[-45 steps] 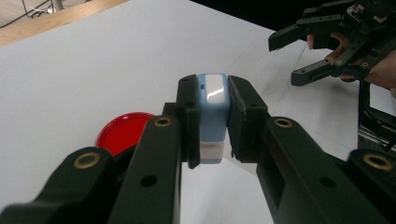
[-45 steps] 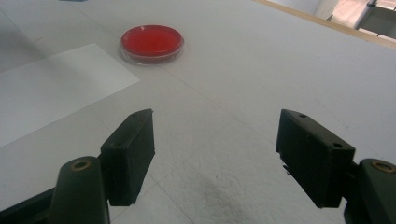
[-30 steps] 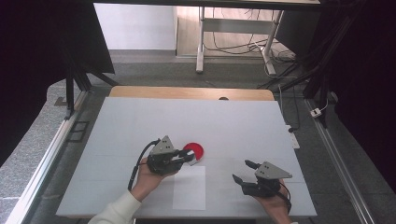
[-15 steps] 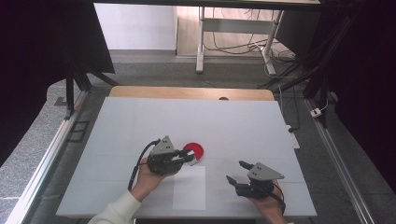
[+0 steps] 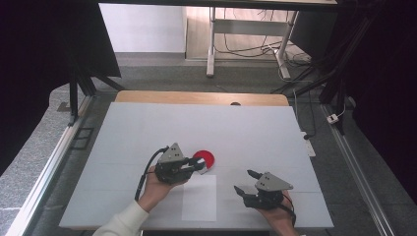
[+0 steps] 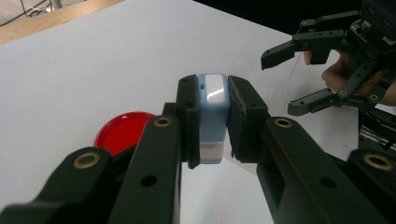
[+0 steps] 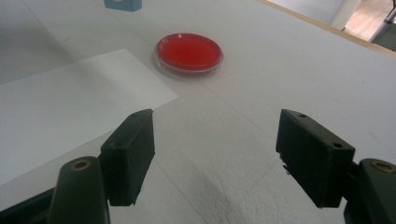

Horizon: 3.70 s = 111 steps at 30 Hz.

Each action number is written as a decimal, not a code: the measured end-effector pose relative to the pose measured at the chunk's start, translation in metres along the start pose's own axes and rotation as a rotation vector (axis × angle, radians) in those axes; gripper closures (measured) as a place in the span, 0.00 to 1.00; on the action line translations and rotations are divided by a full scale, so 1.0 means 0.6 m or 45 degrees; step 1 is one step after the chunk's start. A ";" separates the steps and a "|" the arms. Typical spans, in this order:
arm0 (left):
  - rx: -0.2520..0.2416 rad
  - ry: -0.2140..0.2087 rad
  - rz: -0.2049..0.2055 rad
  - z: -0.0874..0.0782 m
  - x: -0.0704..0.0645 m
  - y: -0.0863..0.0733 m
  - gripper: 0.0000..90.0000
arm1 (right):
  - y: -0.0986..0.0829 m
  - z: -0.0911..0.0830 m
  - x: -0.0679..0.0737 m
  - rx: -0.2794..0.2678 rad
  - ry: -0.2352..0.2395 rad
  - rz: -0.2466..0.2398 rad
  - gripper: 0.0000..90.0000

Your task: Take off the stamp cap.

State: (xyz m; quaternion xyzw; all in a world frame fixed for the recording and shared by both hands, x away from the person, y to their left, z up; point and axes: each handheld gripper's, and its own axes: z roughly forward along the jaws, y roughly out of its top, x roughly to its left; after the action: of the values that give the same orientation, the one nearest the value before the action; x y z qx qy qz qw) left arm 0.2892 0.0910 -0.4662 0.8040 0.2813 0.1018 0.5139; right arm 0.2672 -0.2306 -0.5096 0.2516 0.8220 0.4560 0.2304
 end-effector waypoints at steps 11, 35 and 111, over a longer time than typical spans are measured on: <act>-0.005 0.004 -0.002 0.001 0.001 0.001 0.84 | 0.006 0.013 0.010 0.008 -0.008 -0.013 0.31; -0.003 0.006 -0.009 0.001 0.003 0.001 0.84 | 0.020 0.044 0.038 -0.002 0.027 -0.058 0.31; -0.010 -0.006 -0.028 0.005 0.002 -0.002 0.84 | 0.077 0.133 0.100 -0.056 0.032 0.006 0.38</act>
State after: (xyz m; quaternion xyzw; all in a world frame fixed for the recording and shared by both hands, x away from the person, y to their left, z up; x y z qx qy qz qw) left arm 0.2912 0.0897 -0.4690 0.7991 0.2886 0.0955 0.5188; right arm 0.2790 -0.1212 -0.5170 0.2425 0.8140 0.4777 0.2244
